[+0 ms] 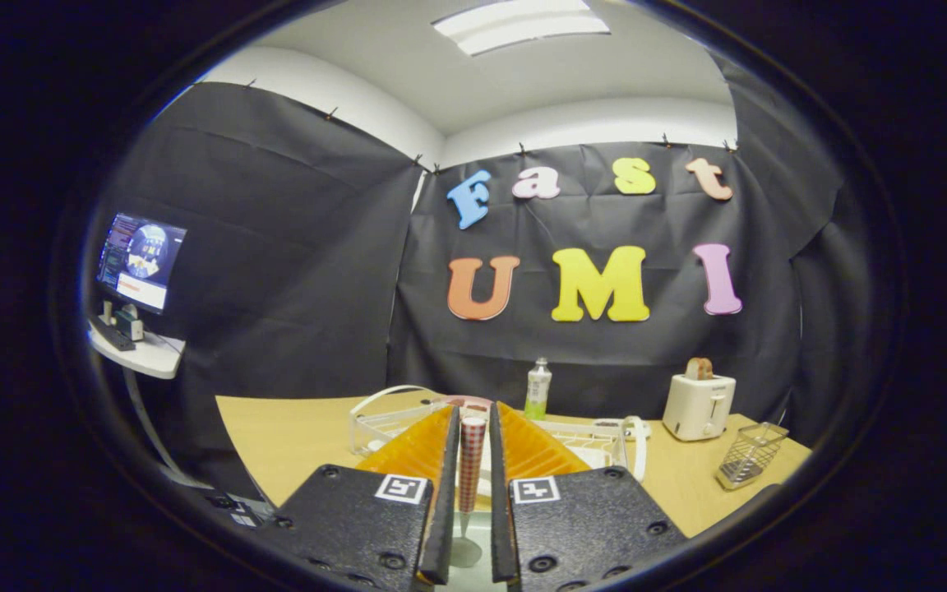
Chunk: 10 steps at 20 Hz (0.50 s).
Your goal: Take the plate from the dish rack, then take the spoon from the basket and place it into the plate.
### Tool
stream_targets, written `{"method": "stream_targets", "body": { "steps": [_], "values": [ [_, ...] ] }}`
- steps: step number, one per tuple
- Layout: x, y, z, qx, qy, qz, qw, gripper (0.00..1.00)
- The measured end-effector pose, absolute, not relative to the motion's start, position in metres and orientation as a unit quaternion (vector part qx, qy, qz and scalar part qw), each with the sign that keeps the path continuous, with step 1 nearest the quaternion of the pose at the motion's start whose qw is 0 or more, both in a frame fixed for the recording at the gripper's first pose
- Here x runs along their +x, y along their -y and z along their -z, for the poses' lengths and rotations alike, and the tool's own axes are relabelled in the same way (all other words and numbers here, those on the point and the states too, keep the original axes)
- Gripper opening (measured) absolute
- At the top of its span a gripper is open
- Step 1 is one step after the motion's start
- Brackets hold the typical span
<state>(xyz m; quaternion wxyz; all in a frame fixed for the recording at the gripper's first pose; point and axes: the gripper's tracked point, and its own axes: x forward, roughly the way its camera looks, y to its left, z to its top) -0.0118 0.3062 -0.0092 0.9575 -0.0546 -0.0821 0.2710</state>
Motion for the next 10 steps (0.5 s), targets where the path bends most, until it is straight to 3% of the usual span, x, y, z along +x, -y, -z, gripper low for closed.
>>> {"method": "stream_targets", "body": {
  "steps": [3, 4, 5, 9, 10],
  "values": [
    [-0.015, -0.298, 0.001, -0.046, 0.098, -0.263, 0.959, 0.28],
    [-0.015, -0.296, -0.001, -0.042, 0.1, -0.261, 0.959, 0.33],
    [-0.015, -0.293, -0.001, -0.039, 0.1, -0.259, 0.96, 0.48],
    [-0.011, -0.283, -0.004, -0.024, 0.095, -0.246, 0.964, 0.91],
    [-0.011, -0.28, -0.004, -0.018, 0.095, -0.244, 0.965, 0.94]
  ]
}}
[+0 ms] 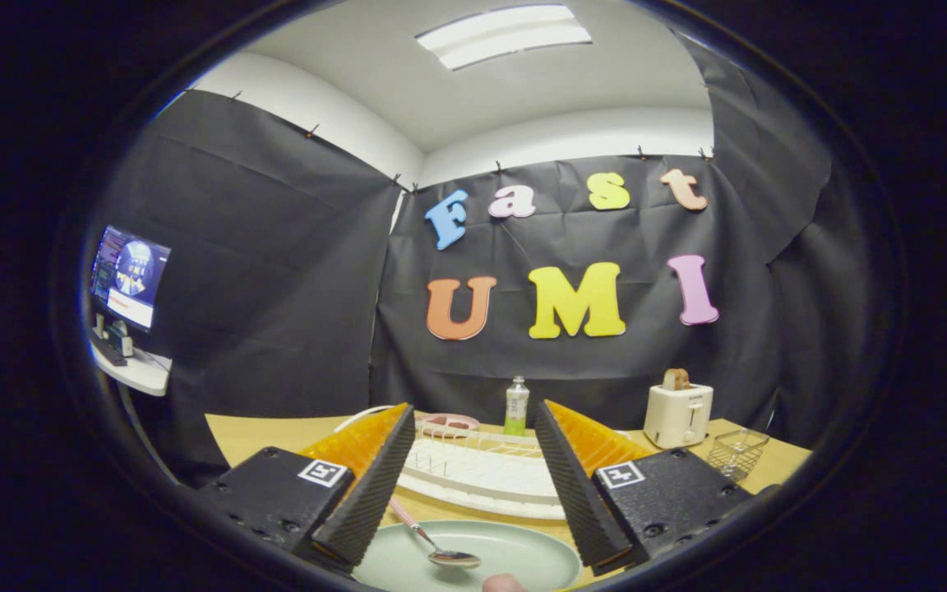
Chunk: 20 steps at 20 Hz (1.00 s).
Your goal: Take the plate from the dish rack, then take the spoon from the basket and place it into the plate.
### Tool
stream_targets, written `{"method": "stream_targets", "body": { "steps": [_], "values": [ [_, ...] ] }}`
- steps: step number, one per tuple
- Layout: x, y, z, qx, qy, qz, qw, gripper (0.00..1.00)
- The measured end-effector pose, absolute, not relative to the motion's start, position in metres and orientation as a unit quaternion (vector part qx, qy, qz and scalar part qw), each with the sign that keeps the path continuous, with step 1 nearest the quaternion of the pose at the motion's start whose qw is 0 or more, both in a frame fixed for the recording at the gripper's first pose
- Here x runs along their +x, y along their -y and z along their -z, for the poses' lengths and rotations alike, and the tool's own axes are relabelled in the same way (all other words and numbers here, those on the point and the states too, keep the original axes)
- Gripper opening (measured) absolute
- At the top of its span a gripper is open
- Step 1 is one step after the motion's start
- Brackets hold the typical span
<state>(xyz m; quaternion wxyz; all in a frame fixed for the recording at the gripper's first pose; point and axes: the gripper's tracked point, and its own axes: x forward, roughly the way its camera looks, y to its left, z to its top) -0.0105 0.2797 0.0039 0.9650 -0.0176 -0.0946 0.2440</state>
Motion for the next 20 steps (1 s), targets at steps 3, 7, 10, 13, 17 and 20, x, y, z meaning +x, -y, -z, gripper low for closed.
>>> {"method": "stream_targets", "body": {
  "steps": [3, 7, 10, 13, 17, 20],
  "values": [
    [-0.008, -0.266, -0.007, -0.008, 0.094, -0.231, 0.968, 1.0],
    [-0.008, -0.252, -0.011, 0.007, 0.094, -0.216, 0.972, 1.0],
    [-0.007, -0.24, -0.015, 0.014, 0.094, -0.204, 0.974, 1.0],
    [-0.006, -0.223, -0.019, 0.015, 0.098, -0.182, 0.978, 1.0],
    [-0.008, -0.204, -0.022, 0.022, 0.095, -0.155, 0.983, 1.0],
    [-0.007, -0.189, -0.023, 0.022, 0.096, -0.132, 0.986, 1.0]
  ]
}}
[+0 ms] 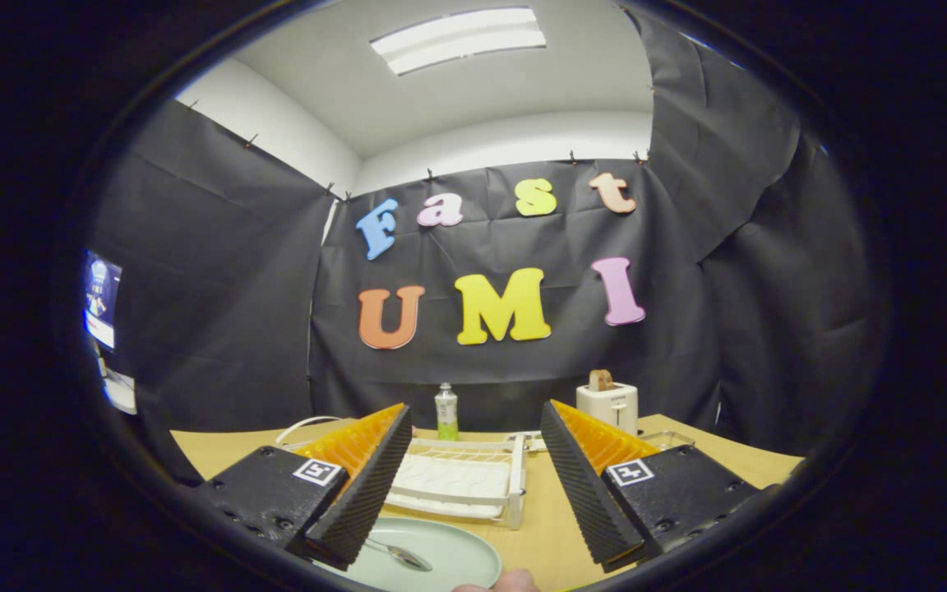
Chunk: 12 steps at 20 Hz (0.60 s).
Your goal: Take the plate from the dish rack, then take the spoon from the basket and place it into the plate.
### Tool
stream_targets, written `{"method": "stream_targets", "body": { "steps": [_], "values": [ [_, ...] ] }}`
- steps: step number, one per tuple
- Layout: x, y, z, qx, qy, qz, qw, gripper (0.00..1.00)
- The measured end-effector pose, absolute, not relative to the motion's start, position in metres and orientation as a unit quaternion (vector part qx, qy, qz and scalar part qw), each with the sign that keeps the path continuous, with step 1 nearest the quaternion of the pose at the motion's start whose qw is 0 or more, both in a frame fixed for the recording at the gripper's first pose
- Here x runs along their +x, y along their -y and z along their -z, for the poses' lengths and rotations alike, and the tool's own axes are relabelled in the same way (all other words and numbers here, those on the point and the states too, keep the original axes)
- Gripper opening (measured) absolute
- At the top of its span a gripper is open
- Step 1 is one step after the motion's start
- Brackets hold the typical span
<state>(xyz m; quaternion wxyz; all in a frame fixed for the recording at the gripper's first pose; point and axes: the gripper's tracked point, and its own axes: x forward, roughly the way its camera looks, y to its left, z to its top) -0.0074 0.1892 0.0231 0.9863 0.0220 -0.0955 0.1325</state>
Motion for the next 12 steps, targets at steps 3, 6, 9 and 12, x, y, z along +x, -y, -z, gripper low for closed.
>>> {"method": "stream_targets", "body": {
  "steps": [3, 6, 9, 12],
  "values": [
    [-0.007, -0.184, -0.018, 0.025, 0.082, -0.127, 0.988, 1.0],
    [-0.007, -0.175, -0.017, 0.029, 0.071, -0.117, 0.99, 1.0],
    [-0.009, -0.165, -0.015, 0.031, 0.061, -0.105, 0.992, 1.0],
    [-0.009, -0.162, -0.016, 0.028, 0.057, -0.097, 0.993, 1.0]
  ]
}}
